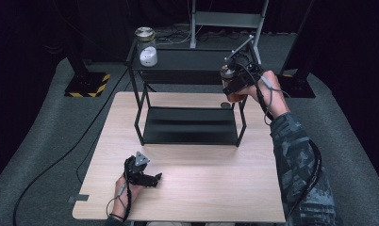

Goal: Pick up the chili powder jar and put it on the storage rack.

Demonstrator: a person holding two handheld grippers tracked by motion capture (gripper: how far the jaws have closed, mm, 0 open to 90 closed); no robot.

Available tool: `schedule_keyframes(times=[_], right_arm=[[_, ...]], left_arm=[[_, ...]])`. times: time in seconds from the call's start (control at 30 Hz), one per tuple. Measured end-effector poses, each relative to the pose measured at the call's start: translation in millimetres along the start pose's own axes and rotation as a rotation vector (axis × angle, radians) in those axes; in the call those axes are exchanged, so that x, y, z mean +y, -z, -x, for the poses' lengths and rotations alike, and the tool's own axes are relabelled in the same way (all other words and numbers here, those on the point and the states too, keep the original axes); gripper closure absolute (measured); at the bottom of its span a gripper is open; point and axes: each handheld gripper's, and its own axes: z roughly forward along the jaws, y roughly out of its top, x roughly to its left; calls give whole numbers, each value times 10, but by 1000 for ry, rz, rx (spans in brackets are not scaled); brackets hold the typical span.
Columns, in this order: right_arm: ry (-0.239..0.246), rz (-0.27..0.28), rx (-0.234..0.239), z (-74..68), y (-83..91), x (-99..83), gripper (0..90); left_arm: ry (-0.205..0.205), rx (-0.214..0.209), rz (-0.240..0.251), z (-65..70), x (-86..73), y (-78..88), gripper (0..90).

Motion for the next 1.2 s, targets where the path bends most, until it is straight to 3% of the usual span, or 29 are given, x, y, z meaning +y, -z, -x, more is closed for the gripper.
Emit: schedule_keyframes(times=[0.77, 1.2], right_arm=[[-2, -7, -42, 9, 209, 284, 308], [1, 16, -79, -43, 366, 397, 308]], left_arm=[[0, 0, 0, -1, 0, 0, 0], [0, 0, 0, 0, 0, 0, 0]])
